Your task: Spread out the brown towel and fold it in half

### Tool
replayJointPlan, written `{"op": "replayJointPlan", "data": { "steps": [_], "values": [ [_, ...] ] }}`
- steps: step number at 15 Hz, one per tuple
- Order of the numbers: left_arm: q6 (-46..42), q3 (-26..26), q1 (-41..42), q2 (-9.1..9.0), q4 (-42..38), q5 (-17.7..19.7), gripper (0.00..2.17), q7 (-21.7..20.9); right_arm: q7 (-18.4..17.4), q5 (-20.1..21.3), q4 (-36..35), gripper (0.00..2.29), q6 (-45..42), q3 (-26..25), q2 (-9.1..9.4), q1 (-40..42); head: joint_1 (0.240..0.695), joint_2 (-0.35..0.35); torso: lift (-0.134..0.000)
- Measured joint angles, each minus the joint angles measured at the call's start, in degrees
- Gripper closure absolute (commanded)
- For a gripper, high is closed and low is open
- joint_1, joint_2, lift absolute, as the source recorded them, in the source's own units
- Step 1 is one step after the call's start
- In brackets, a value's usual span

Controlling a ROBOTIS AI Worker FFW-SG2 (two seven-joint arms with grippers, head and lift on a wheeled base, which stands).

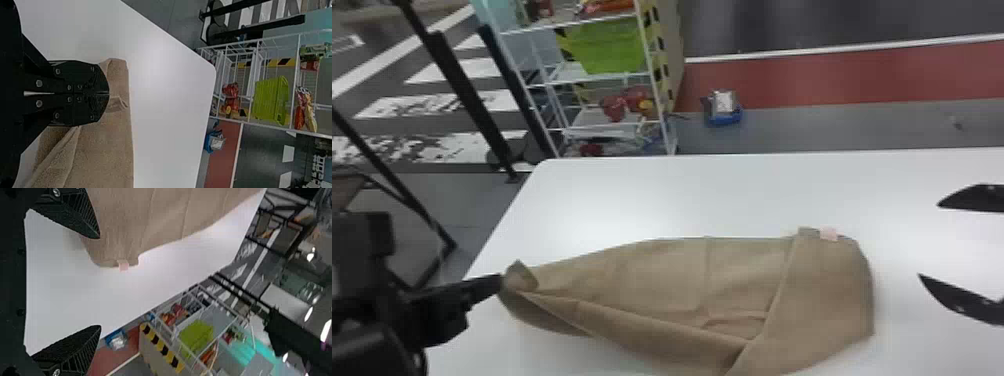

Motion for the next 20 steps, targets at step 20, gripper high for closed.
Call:
{"op": "replayJointPlan", "data": {
  "steps": [20],
  "values": [
    [0.0, -1.89, 3.82, 0.0, -0.5, 0.35, 1.97, 1.01, 5.1, 17.54, 3.0, 0.28, 9.66, 22.96, -2.54, -9.62, 0.695, 0.35, -0.134]
  ]
}}
